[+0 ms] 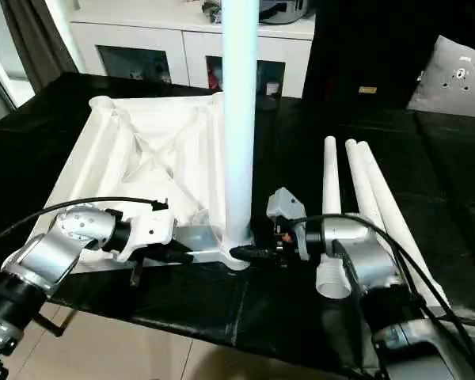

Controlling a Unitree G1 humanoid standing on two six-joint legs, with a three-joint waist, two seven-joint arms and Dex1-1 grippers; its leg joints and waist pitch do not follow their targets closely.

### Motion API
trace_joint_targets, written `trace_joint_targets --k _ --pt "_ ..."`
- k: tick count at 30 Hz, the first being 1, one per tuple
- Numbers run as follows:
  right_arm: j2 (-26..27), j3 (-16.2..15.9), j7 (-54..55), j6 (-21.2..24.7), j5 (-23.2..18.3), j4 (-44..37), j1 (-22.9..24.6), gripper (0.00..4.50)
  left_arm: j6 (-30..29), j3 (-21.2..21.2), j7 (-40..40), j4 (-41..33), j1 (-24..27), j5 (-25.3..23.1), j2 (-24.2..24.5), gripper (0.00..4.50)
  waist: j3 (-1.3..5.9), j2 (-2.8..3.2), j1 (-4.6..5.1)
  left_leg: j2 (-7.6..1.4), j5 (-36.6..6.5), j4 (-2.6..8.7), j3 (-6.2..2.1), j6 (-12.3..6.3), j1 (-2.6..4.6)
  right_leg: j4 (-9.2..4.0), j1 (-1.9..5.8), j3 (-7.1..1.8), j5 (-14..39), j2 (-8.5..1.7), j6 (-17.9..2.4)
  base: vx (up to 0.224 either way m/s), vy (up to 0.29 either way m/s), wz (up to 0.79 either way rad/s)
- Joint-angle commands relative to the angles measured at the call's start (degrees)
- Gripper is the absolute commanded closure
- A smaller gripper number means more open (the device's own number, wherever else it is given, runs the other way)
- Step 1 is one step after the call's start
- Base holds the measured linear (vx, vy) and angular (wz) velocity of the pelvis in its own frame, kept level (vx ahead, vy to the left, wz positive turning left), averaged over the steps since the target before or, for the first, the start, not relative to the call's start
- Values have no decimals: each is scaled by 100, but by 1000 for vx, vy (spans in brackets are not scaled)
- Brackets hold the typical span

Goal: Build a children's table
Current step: Rotate leg to tighten

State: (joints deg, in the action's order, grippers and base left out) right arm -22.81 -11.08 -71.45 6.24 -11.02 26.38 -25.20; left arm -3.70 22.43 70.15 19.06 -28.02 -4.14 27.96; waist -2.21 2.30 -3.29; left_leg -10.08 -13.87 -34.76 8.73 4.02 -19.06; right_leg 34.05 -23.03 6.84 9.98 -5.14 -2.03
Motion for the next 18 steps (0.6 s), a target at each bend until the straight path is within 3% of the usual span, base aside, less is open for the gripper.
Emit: trace_joint_targets --k 1,4,5,7,8,10,11,14,15,18 --pt "280 -86 315 321 -72 -130 102 180 -435 282 -62 -131 259 46 -245 450 334 -16 12 -320 -204 402 -35 -567 -120 -314 397 -364 910 -386 -1307 0 0 0" --pt "718 22 1302 514 147 124 53 181 -981 60 -656 -245 297 131 -644 450 284 -30 84 -269 -584 433 -19 -392 -108 -420 383 -339 1659 -374 -1125 0 0 0" --pt "889 68 1643 546 207 251 10 182 -1181 -21 -855 -277 290 176 -798 450 267 -25 122 -241 -801 439 -28 -292 -86 -490 375 -325 2232 -383 -924 0 0 0" --pt "1313 211 2343 658 244 562 -129 183 -1582 -158 -1256 -328 228 242 -1153 450 255 -39 201 -215 -944 449 -52 -237 -121 -551 390 -295 2730 -379 -683 0 0 0" --pt "1494 280 2639 704 248 697 -197 183 -1731 -194 -1409 -334 192 250 -1299 450 244 -23 260 -200 -1036 442 -51 -180 -91 -590 344 -277 2938 -371 -610 0 0 0" --pt "1783 421 3164 813 226 975 -351 183 -1854 -209 -1704 -249 99 161 -1534 450 240 -29 347 -164 -1138 429 -70 -196 -110 -648 343 -238 3238 -371 -460 0 0 0" --pt "1919 500 3475 845 214 1135 -444 183 -1883 -205 -1861 -178 38 100 -1660 450 234 -25 388 -149 -1268 414 -71 -223 -80 -700 301 -212 3424 -359 -370 0 0 0" --pt "2252 688 4423 821 389 1539 -682 183 -2093 -284 -2461 -42 -130 -70 -2115 450 233 -4 470 -151 -1402 411 -87 -226 -67 -733 276 -166 3452 -348 -321 0 0 0" --pt "2355 688 4544 716 445 1683 -746 148 -2117 -242 -2735 58 -222 -229 -2281 450 236 -7 464 -143 -1438 409 -87 -246 -61 -755 278 -150 3476 -343 -290 0 0 0" --pt "2386 743 4551 597 515 1654 -722 110 -2091 -140 -2915 115 -266 -438 -2289 450 256 8 460 -197 -1470 456 -118 -328 -86 -731 307 -159 3101 -365 -367 0 0 0"
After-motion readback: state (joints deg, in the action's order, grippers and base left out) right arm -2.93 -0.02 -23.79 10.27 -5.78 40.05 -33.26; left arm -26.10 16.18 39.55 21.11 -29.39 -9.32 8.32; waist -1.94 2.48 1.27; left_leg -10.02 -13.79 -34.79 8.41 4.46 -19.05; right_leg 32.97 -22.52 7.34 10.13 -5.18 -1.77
